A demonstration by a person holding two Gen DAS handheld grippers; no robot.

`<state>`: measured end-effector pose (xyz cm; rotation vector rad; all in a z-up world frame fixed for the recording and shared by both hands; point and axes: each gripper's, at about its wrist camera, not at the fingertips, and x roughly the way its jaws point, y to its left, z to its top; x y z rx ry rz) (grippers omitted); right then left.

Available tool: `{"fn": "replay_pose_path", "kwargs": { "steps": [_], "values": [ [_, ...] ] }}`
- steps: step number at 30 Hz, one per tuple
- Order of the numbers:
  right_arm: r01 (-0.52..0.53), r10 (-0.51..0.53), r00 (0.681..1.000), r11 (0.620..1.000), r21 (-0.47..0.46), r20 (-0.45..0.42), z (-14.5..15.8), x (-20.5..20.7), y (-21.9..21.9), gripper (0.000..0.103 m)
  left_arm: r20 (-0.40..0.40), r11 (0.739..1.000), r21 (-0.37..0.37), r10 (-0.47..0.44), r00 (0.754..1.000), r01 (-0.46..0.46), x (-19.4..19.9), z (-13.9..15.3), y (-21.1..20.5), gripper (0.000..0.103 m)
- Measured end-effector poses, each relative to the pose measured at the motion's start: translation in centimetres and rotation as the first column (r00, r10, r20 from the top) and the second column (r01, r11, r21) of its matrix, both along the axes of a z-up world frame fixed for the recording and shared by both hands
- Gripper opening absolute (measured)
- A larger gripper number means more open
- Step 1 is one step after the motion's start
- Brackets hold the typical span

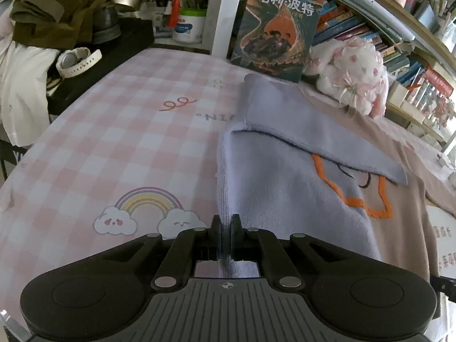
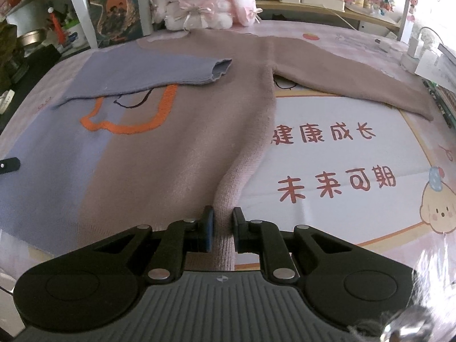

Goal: Fold clothes

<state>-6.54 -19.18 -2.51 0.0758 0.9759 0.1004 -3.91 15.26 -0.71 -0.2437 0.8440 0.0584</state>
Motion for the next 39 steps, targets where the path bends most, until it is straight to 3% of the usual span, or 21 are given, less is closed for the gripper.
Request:
{"fn": "replay_pose_path", "kwargs": {
  "steps": [20, 23, 27, 33, 34, 39],
  "values": [
    [0.042, -0.043, 0.999, 0.999, -0.023, -0.019, 0.2, -0.8, 0.2, 0.013, -0.029, 1.000, -0.025, -0.009, 1.000, 0.008, -0.4, -1.2, 1.3, 0.005],
    [0.057, -0.058, 0.998, 0.998, -0.026, -0.020, 0.2, -0.9, 0.4, 0.013, -0.038, 1.000, -0.007, -0.015, 0.999, 0.015, -0.4, -1.3, 1.4, 0.012],
    [0.081, -0.081, 0.997, 0.996, -0.028, -0.003, 0.7, -1.3, 0.6, 0.034, -0.034, 0.999, 0.034, -0.036, 0.999, 0.037, -0.6, -0.4, 1.2, 0.017],
    [0.087, -0.085, 0.994, 0.995, -0.037, 0.063, 2.0, -2.6, 1.6, 0.051, 0.050, 0.991, 0.089, -0.102, 0.994, 0.097, -2.1, 1.8, -0.2, 0.043],
    [0.089, -0.086, 0.994, 0.995, -0.041, 0.074, 2.2, -2.8, 1.8, 0.057, 0.061, 0.989, 0.097, -0.116, 0.991, 0.110, -2.3, 2.1, -0.6, 0.046],
    [0.122, -0.117, 0.987, 0.992, -0.039, 0.109, 2.8, -3.9, 2.3, 0.066, 0.085, 0.977, 0.113, -0.190, 0.978, 0.180, -3.7, 2.6, -2.4, 0.055]
  ]
}}
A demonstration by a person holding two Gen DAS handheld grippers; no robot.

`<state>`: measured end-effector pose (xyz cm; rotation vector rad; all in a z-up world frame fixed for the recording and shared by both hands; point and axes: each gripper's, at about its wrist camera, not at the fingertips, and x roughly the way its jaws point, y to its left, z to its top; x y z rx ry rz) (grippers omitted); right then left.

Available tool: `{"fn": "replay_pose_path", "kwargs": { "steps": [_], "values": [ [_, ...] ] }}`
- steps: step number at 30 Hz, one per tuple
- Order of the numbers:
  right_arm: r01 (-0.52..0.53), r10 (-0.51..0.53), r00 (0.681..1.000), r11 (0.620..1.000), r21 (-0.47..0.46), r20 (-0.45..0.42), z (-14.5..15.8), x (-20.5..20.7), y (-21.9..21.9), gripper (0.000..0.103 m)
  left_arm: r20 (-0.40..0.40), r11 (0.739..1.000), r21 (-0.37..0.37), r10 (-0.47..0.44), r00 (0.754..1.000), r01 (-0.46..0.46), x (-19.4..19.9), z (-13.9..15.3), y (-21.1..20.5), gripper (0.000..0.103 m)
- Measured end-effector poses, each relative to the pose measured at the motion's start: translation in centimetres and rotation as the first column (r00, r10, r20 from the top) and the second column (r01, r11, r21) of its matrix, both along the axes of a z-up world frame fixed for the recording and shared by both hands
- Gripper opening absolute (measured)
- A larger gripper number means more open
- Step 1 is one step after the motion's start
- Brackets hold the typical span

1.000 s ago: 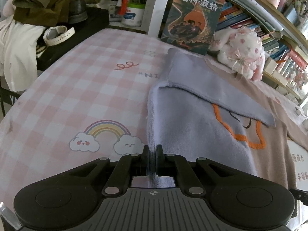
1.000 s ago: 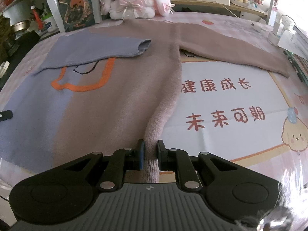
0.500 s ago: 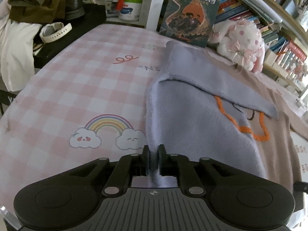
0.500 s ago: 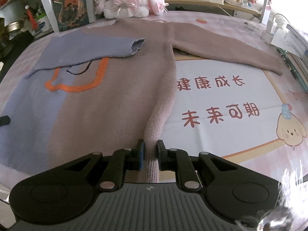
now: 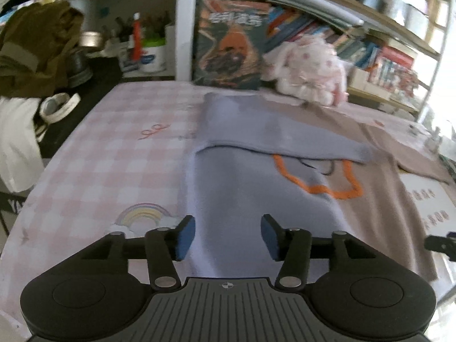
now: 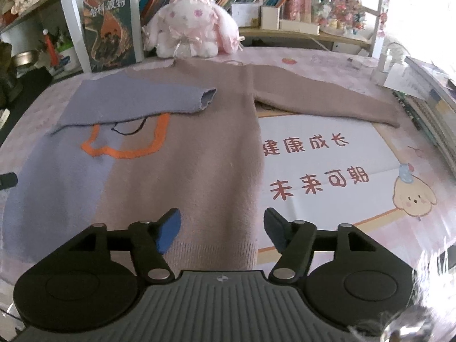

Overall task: Fold clothes
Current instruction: 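Move the right tool to the taupe sleeve cuff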

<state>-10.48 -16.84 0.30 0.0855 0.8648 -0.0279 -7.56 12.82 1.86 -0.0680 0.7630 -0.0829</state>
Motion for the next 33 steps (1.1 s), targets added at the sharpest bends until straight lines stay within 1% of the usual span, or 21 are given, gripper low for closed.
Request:
{"fn": "replay_pose_path", "kwargs": {
  "steps": [3, 6, 10, 12, 18, 25, 30, 33],
  "values": [
    [0.025, -0.025, 1.000, 1.000, -0.003, 0.010, 0.2, -0.8, 0.2, 0.068, 0.011, 0.999, 0.018, -0.050, 0.999, 0.050, -0.7, 0.1, -1.0, 0.063],
    [0.044, -0.044, 0.999, 0.999, -0.015, 0.016, 0.2, -1.7, 0.5, 0.070, 0.023, 0.996, 0.036, -0.085, 0.996, 0.084, -1.3, 0.2, -1.6, 0.067],
    [0.067, -0.066, 0.998, 0.997, -0.037, 0.020, 0.3, -2.9, 0.9, 0.075, 0.023, 0.994, 0.024, -0.110, 0.994, 0.109, -1.8, -0.1, -1.8, 0.073],
    [0.079, -0.078, 0.997, 0.996, -0.048, 0.020, 0.2, -3.5, 1.0, 0.076, 0.019, 0.992, 0.021, -0.126, 0.992, 0.125, -2.0, -0.3, -2.1, 0.074],
    [0.104, -0.104, 0.995, 0.992, -0.071, 0.009, 0.0, -4.9, 1.2, 0.076, 0.002, 0.981, 0.015, -0.193, 0.981, 0.193, -2.4, -1.1, -3.2, 0.076],
    [0.154, -0.153, 0.988, 0.984, -0.093, 0.021, 0.5, -5.7, 0.7, 0.076, 0.021, 0.965, 0.024, -0.263, 0.965, 0.263, -2.2, -0.9, -4.8, 0.076],
    [0.170, -0.167, 0.985, 0.980, -0.108, 0.034, 0.8, -5.8, 0.4, 0.076, 0.031, 0.958, 0.026, -0.285, 0.958, 0.284, -1.7, -0.9, -5.5, 0.080],
    [0.176, -0.172, 0.984, 0.978, -0.114, 0.044, 0.9, -5.7, 0.2, 0.076, 0.036, 0.958, 0.022, -0.288, 0.957, 0.287, -1.3, -0.8, -5.9, 0.081]
  ]
}}
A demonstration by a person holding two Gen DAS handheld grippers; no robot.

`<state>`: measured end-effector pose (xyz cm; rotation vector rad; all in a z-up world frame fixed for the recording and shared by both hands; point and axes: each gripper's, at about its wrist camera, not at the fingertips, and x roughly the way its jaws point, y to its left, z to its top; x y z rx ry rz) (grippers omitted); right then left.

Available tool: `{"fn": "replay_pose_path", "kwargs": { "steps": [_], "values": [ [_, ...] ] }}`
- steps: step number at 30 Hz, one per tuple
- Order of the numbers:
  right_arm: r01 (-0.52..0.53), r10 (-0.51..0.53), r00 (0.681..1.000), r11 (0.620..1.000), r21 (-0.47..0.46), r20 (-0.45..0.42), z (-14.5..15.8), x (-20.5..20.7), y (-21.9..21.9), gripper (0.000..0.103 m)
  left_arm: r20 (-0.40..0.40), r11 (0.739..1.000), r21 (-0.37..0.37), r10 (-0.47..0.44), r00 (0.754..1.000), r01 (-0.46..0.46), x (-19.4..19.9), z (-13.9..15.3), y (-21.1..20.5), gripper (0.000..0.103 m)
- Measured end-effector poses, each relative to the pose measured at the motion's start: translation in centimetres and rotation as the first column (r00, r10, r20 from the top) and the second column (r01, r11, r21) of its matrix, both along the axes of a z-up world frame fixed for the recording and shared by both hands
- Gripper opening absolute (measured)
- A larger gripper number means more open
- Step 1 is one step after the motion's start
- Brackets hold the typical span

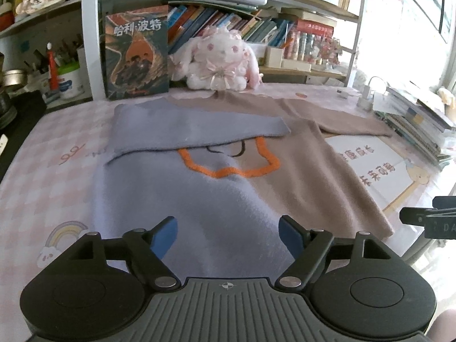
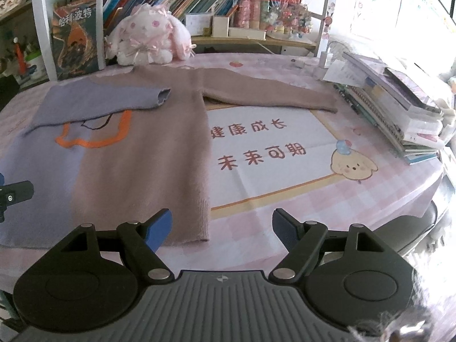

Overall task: Fold clothes
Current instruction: 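Move the right tool to the taupe sleeve cuff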

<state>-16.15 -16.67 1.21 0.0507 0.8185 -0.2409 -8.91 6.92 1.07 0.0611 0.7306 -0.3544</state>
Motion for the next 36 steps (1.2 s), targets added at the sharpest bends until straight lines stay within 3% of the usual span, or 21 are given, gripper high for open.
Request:
{"fn": "replay_pose_path", "kwargs": {
  "steps": [12, 20, 29, 36],
  "values": [
    [0.011, -0.011, 1.000, 1.000, 0.013, 0.005, -0.4, 1.5, -3.0, 0.076, -0.026, 1.000, 0.022, 0.014, 1.000, -0.014, 1.9, -0.5, -3.4, 0.081],
    [-0.014, 0.013, 1.000, 0.999, 0.047, 0.024, -1.2, 4.5, -8.7, 0.076, -0.044, 0.990, 0.059, 0.130, 0.991, -0.127, 4.1, -0.7, -8.3, 0.081],
    [-0.048, 0.043, 0.998, 0.993, 0.105, 0.049, -1.9, 10.6, -18.5, 0.076, -0.093, 0.955, 0.089, 0.292, 0.952, -0.284, 5.6, -1.2, -13.9, 0.081],
    [-0.102, 0.098, 0.994, 0.988, 0.114, 0.041, -3.0, 14.8, -23.2, 0.076, -0.088, 0.908, 0.112, 0.413, 0.907, -0.403, 4.6, -1.1, -15.8, 0.081]
  ]
}}
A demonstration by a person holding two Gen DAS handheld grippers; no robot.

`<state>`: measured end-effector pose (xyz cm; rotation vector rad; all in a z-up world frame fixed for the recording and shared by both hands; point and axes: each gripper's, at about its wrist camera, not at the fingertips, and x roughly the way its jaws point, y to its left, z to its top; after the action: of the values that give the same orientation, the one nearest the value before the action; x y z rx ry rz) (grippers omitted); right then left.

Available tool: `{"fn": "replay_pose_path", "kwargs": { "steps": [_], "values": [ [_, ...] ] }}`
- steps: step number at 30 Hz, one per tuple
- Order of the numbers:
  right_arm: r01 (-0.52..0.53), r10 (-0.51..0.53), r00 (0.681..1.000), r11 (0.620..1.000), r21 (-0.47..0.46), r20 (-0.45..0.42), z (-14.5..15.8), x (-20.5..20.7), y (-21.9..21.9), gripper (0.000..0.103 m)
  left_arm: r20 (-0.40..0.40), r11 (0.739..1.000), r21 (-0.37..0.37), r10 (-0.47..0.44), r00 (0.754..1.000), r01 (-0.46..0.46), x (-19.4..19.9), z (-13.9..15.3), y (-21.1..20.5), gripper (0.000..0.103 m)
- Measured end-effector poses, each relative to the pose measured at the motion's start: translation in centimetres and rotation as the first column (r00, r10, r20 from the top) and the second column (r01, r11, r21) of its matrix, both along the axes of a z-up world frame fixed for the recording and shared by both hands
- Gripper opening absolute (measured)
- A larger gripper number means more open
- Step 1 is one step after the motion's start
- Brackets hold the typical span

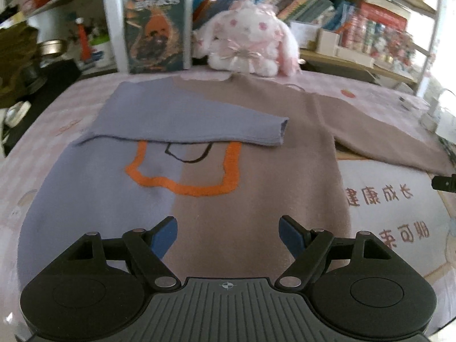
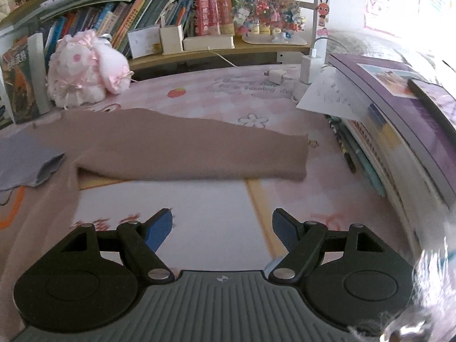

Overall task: Fold clothes
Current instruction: 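Move the right tool to the taupe sleeve cuff, then grasp the taupe sleeve cuff with the right tool and lift it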

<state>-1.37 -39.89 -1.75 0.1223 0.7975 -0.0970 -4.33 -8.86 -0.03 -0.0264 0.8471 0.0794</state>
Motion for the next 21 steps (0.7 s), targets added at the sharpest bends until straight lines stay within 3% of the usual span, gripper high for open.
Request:
{"fn": "replay_pose_path", "kwargs": {
  "steps": [13, 21],
  "values": [
    [0.025, -0.018, 0.998, 0.992, 0.126, -0.054, -2.1, 4.3, -4.4, 0.075, 0.035, 0.992, -0.015, 0.122, 0.992, -0.122, 0.2, 0.4, -0.8, 0.081],
    [0.050, -0.046, 0.998, 0.984, 0.172, -0.030, -2.3, 4.9, -5.8, 0.074, 0.008, 0.994, 0.029, 0.109, 0.994, -0.109, 0.7, 0.3, -1.8, 0.081]
  ]
}}
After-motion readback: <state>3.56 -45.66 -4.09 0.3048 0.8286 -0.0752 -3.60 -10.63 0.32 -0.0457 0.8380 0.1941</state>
